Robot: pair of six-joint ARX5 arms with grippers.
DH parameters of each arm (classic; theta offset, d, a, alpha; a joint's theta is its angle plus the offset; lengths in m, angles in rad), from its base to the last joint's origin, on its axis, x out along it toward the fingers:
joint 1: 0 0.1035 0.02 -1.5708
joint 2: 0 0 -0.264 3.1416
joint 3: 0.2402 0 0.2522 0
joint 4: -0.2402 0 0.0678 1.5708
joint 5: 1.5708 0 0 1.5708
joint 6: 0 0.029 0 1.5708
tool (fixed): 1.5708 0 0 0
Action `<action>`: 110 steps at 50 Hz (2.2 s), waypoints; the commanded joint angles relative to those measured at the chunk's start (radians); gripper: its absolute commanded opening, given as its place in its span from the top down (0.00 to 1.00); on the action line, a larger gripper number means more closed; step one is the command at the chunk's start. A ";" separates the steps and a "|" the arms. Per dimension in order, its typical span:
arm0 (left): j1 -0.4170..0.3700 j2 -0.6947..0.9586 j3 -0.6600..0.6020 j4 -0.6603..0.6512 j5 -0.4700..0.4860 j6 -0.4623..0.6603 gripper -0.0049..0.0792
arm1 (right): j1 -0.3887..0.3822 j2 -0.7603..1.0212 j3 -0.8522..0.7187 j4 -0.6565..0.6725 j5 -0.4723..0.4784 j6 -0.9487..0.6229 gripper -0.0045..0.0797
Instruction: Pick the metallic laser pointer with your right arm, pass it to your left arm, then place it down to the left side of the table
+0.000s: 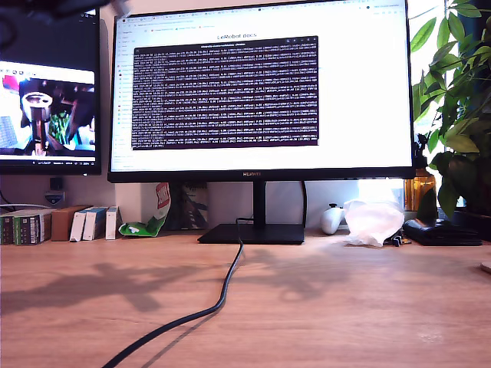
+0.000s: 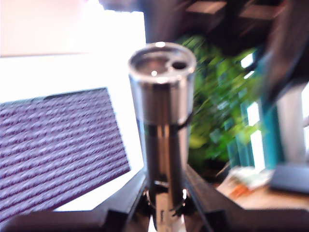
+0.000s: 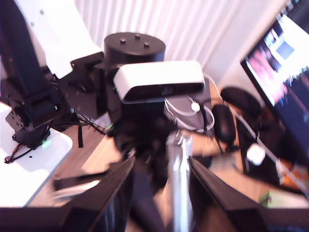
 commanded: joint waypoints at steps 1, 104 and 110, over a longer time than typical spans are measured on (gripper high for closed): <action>0.033 0.003 0.005 -0.013 -0.002 0.010 0.97 | -0.025 0.002 0.010 -0.009 -0.003 0.016 0.58; 0.184 0.003 0.076 -0.513 -0.005 0.041 0.97 | -0.435 -0.474 -0.618 0.317 0.949 0.756 0.96; 0.184 0.004 0.088 -0.546 -0.008 0.056 0.97 | -0.475 -0.550 -0.715 0.360 0.964 0.752 0.96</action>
